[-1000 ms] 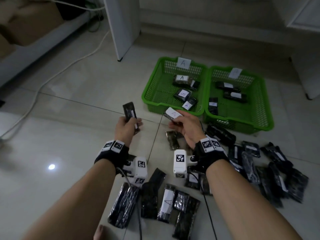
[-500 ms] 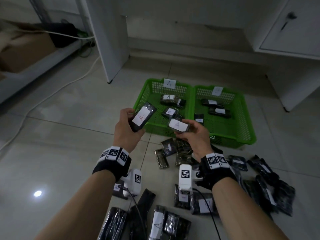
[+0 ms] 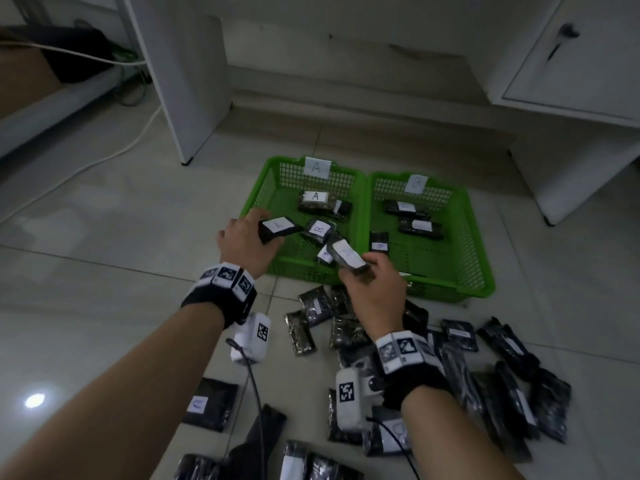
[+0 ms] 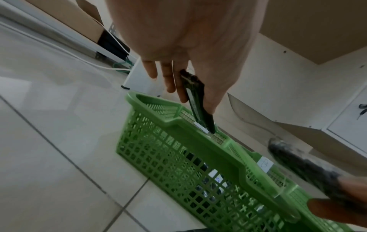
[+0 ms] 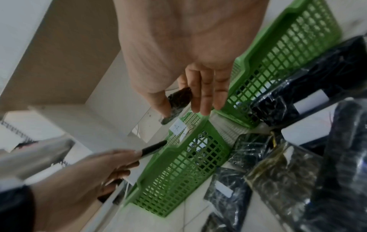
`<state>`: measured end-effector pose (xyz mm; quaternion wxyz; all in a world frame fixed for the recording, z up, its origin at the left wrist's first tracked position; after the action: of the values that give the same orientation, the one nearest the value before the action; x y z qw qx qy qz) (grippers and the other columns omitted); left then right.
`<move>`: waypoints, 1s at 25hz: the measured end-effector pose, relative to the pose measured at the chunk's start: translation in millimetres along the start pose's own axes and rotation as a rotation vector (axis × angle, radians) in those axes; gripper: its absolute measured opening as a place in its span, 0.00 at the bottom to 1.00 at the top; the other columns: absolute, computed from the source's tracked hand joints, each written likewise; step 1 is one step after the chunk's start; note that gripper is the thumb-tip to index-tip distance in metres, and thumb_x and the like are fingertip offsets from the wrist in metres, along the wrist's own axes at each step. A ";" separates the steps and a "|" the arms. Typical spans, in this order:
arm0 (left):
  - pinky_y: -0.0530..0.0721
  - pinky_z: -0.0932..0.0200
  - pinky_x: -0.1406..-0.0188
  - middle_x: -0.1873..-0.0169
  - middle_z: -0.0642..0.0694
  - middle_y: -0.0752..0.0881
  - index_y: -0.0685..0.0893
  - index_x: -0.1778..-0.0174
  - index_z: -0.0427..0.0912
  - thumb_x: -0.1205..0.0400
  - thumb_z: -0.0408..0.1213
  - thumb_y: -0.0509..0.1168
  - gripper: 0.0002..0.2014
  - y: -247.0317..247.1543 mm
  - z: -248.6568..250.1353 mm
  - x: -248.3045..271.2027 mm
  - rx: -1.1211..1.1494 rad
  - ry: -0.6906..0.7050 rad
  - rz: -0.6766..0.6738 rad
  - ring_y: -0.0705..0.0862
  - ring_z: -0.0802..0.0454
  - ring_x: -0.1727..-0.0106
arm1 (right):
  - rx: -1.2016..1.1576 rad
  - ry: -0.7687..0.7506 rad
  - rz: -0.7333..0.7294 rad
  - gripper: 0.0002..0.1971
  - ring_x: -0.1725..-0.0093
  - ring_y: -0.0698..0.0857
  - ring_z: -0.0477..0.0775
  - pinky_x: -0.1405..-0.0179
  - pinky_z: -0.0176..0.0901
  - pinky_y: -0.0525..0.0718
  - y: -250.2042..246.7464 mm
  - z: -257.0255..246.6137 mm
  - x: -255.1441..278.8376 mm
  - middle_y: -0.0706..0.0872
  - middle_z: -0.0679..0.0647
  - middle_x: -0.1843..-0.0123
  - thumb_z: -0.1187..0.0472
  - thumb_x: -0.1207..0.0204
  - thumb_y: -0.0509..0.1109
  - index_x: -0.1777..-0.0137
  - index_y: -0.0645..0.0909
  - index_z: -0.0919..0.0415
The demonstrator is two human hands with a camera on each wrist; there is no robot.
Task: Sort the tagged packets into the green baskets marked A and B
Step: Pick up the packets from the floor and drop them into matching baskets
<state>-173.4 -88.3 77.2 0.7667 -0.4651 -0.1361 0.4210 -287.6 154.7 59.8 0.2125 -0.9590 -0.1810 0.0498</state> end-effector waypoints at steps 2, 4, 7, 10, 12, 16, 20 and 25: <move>0.69 0.43 0.33 0.43 0.45 0.86 0.81 0.36 0.54 0.23 0.53 0.70 0.20 20.4 5.2 -9.3 -0.052 0.008 -0.046 0.80 0.39 0.37 | 0.185 -0.059 0.018 0.17 0.56 0.86 0.43 0.64 0.36 0.86 3.9 -0.3 -4.3 0.87 0.46 0.51 0.47 0.24 0.76 0.42 0.80 0.54; 0.66 0.41 0.29 0.40 0.44 0.85 0.84 0.38 0.56 0.20 0.49 0.67 0.15 39.3 1.5 -13.5 -0.120 -0.004 -0.114 0.78 0.39 0.34 | 0.329 -0.118 0.036 0.19 0.45 0.81 0.48 0.50 0.45 0.86 8.0 -0.3 -12.6 0.82 0.49 0.44 0.43 0.22 0.73 0.39 0.80 0.55; 0.62 0.41 0.24 0.46 0.42 0.87 0.90 0.48 0.48 0.16 0.45 0.56 0.16 62.4 -17.0 -10.9 -0.210 -0.075 -0.246 0.79 0.39 0.37 | 0.393 -0.191 0.023 0.20 0.35 0.77 0.51 0.35 0.49 0.81 21.8 -10.6 -26.2 0.82 0.50 0.38 0.47 0.21 0.73 0.32 0.79 0.54; 0.61 0.41 0.23 0.51 0.40 0.88 0.90 0.56 0.41 0.14 0.49 0.50 0.24 68.7 -24.0 -5.4 -0.226 -0.057 -0.264 0.81 0.40 0.40 | 0.498 -0.289 0.007 0.11 0.39 0.79 0.53 0.37 0.53 0.78 48.4 -26.9 -37.3 0.87 0.46 0.44 0.51 0.21 0.74 0.41 0.83 0.49; 0.66 0.42 0.27 0.45 0.42 0.88 0.90 0.52 0.41 0.13 0.48 0.53 0.21 54.4 -21.6 -3.6 -0.096 0.027 -0.129 0.81 0.41 0.39 | 0.549 -0.305 0.024 0.06 0.41 0.79 0.54 0.39 0.54 0.77 65.8 -30.1 -42.5 0.89 0.45 0.49 0.53 0.22 0.74 0.47 0.86 0.48; 0.71 0.54 0.45 0.49 0.47 0.82 0.85 0.51 0.42 0.16 0.37 0.61 0.07 6.1 -15.1 32.9 0.102 0.128 0.207 0.76 0.47 0.46 | 0.651 -0.259 -0.106 0.12 0.38 0.77 0.56 0.37 0.54 0.68 93.3 -20.0 -49.1 0.91 0.46 0.46 0.48 0.16 0.65 0.46 0.90 0.48; 0.79 0.57 0.53 0.51 0.51 0.80 0.85 0.53 0.44 0.20 0.33 0.65 0.05 28.0 -13.8 81.8 0.246 0.163 -0.013 0.80 0.52 0.53 | 0.554 -0.456 0.071 0.11 0.42 0.77 0.53 0.42 0.48 0.70 69.6 -29.0 -28.0 0.86 0.49 0.46 0.52 0.20 0.66 0.48 0.88 0.54; 0.79 0.46 0.34 0.32 0.46 0.77 0.84 0.34 0.51 0.29 0.50 0.65 0.25 97.6 7.4 145.8 0.049 0.391 -0.481 0.76 0.42 0.31 | 0.460 -0.645 0.079 0.06 0.50 0.80 0.59 0.52 0.51 0.80 54.4 -11.2 19.1 0.80 0.56 0.52 0.64 0.29 0.70 0.53 0.85 0.62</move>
<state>-139.7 49.5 -26.4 0.8670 -0.4732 -0.0820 0.1333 -250.3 111.5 46.4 0.3521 -0.8276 -0.1855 0.3959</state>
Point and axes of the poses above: each hand's wrist, its own x-axis away from the middle knuckle, its own y-axis out of the palm, z = x × y, the point moved 8 cm from there along -x, towards the middle knuckle
